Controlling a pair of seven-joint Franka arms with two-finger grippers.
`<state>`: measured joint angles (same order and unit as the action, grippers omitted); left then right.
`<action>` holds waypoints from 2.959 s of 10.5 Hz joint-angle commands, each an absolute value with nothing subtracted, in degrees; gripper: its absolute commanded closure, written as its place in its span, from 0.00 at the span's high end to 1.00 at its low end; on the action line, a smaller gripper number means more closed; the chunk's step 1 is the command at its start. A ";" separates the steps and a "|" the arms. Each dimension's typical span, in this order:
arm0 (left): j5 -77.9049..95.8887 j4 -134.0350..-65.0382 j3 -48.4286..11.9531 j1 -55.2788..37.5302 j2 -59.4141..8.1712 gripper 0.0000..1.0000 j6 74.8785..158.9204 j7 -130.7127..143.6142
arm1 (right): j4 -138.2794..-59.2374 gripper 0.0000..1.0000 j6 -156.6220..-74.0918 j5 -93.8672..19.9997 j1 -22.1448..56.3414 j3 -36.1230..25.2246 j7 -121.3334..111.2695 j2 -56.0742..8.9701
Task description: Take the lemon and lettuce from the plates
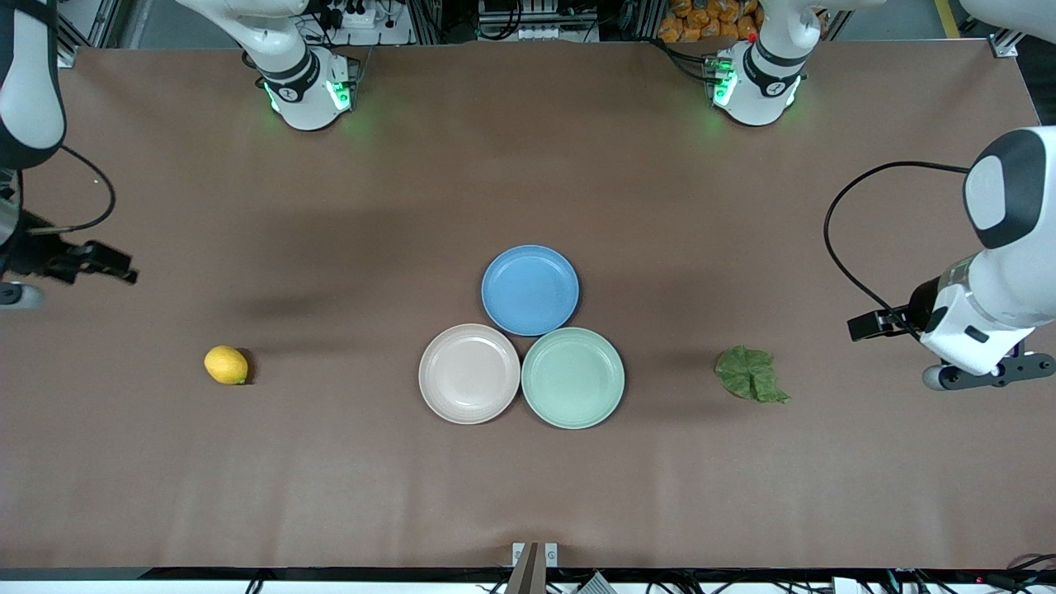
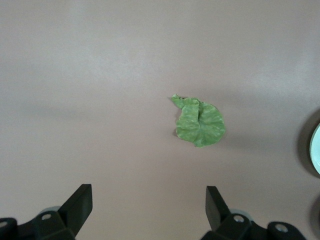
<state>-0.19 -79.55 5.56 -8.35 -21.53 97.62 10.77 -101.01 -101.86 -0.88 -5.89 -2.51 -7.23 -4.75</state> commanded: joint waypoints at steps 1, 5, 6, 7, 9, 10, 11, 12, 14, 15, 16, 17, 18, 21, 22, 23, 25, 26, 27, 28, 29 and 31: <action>-1.76 -80.33 6.94 -8.53 -19.16 1.00 96.77 11.34 | -96.50 1.00 -96.68 0.26 -5.45 -1.58 -3.96 -7.47; -1.84 -80.50 6.51 -8.01 -15.13 1.00 95.98 11.43 | -96.15 1.00 -96.42 0.26 -5.19 -1.41 -4.04 -6.42; -1.85 -80.51 4.94 -5.39 -14.16 1.00 95.72 11.16 | -96.07 1.00 -96.50 0.26 -5.19 -1.23 -4.13 -5.46; -1.85 -80.51 3.09 -3.27 -13.72 1.00 95.63 11.16 | -95.54 1.00 -96.85 0.26 -5.10 -1.14 -4.13 -4.49; -1.76 -80.68 2.99 -3.07 -12.40 1.00 95.02 11.16 | -94.05 1.00 -97.12 0.26 -4.83 -0.71 -4.31 -3.26; -1.76 -80.94 3.08 -3.42 -11.70 1.00 94.92 11.34 | -93.26 1.00 -97.29 0.35 -4.83 -0.70 -4.65 -2.64; -1.76 -81.12 3.08 -3.34 -11.17 1.00 94.83 11.34 | -92.73 1.00 -97.38 0.35 -4.83 -0.70 -4.83 -2.20; -1.76 -81.12 2.99 -3.51 -10.47 1.00 94.83 11.34 | -92.64 1.00 -98.08 0.61 -4.75 -0.62 -4.83 -1.07; -1.76 -81.30 2.99 -4.74 -8.45 1.00 94.66 11.51 | -92.64 1.00 -99.48 0.70 -3.96 -0.35 -4.83 -0.09; -1.67 -81.12 2.99 -5.79 -8.09 1.00 94.66 11.86 | -92.64 1.00 -100.01 0.70 -3.43 -0.35 -4.83 0.09; -1.67 -81.21 2.99 -6.24 -7.91 1.00 94.66 12.30 | -92.55 1.00 -100.02 0.36 -3.17 -0.26 -4.83 0.35; -1.50 -81.21 2.99 -7.02 -8.00 1.00 94.66 12.65 | -92.55 1.00 -99.58 0.26 -3.16 -0.18 -4.83 0.44; -1.49 -81.04 2.99 -7.12 -8.00 1.00 94.57 13.44 | -92.46 1.00 -98.27 0.26 -2.73 -0.26 -4.31 0.53; -0.79 -81.04 3.16 -6.07 -8.61 1.00 95.09 13.37 | -88.16 1.00 -88.70 0.35 -1.14 -0.35 -3.52 0.35; -0.70 -81.73 3.43 -5.89 -8.96 1.00 95.97 13.27 | -88.15 1.00 -87.55 0.35 -1.14 -0.35 -3.52 0.44; -0.70 -83.74 3.51 -5.80 -8.53 1.00 97.98 13.27 | -88.15 1.00 -87.28 0.26 -1.14 -0.35 -3.52 0.61; -0.70 -86.48 3.60 -4.66 -7.39 1.00 99.75 13.01 | -88.50 1.00 -87.19 0.26 -1.23 -0.53 -3.60 1.49; -0.79 -86.48 3.60 -4.83 -7.03 1.00 99.76 12.92 | -88.85 1.00 -87.10 0.26 -1.23 -0.61 -3.69 2.19; -0.79 -86.66 3.69 -5.10 -6.68 1.00 99.76 12.92 | -89.12 1.00 -86.75 0.26 -1.23 -0.62 -3.69 2.63; -0.79 -87.10 3.87 -5.27 -6.16 1.00 99.76 12.92 | -89.21 1.00 -86.57 0.26 -1.40 -0.70 -3.78 2.72; -0.79 -89.10 4.91 -6.06 -3.98 1.00 99.84 12.92 | -89.21 1.00 -86.57 0.26 -1.41 -0.70 -3.78 2.81; -0.79 -93.41 4.92 -6.07 -0.89 1.00 101.86 12.92 | -89.38 1.00 -86.57 0.18 -1.58 -0.88 -3.78 2.81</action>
